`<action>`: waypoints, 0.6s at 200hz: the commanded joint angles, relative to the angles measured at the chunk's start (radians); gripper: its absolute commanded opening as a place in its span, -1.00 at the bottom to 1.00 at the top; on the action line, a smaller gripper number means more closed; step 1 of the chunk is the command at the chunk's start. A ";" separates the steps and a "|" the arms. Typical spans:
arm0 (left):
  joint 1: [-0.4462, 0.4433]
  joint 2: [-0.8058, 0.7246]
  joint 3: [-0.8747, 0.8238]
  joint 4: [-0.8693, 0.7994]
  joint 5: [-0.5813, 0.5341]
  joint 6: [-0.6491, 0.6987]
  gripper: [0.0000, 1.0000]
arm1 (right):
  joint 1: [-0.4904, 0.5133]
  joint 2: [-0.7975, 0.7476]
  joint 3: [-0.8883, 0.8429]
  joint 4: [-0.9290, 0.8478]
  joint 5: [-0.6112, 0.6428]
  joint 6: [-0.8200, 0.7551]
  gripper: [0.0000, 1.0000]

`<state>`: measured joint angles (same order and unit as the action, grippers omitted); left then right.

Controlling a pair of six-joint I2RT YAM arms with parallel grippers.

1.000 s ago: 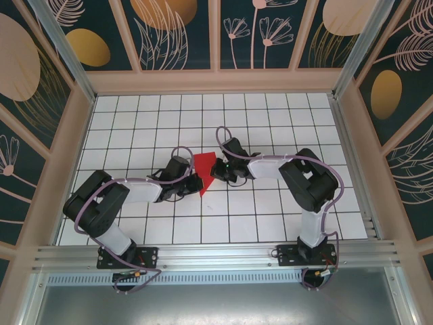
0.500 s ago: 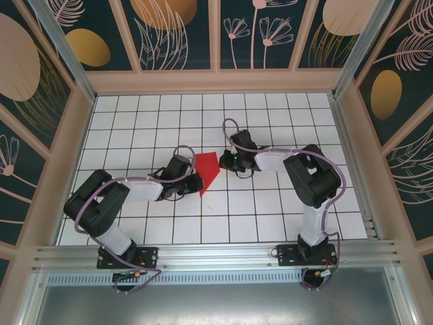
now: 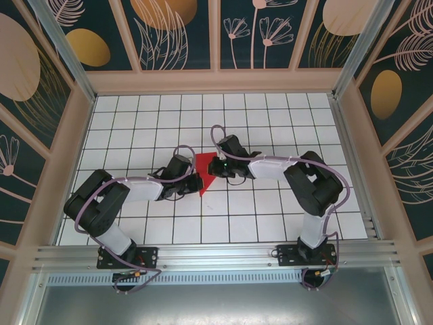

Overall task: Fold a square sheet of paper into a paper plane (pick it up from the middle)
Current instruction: Third fold the triangle at the center of the table.

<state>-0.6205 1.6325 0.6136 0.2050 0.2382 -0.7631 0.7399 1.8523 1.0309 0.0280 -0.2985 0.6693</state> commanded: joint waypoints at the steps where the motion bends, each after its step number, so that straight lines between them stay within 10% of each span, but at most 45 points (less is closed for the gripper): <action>1: 0.009 0.064 -0.038 -0.154 -0.116 0.015 -0.91 | 0.011 0.044 -0.012 0.039 -0.044 0.036 -0.92; 120: 0.009 0.071 -0.060 -0.175 -0.120 0.042 -0.92 | -0.058 0.110 -0.035 0.004 0.012 -0.043 -0.94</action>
<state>-0.6205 1.6337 0.6132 0.2058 0.2348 -0.7589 0.7338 1.9255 1.0309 0.0498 -0.3496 0.6743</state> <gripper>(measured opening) 0.070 0.070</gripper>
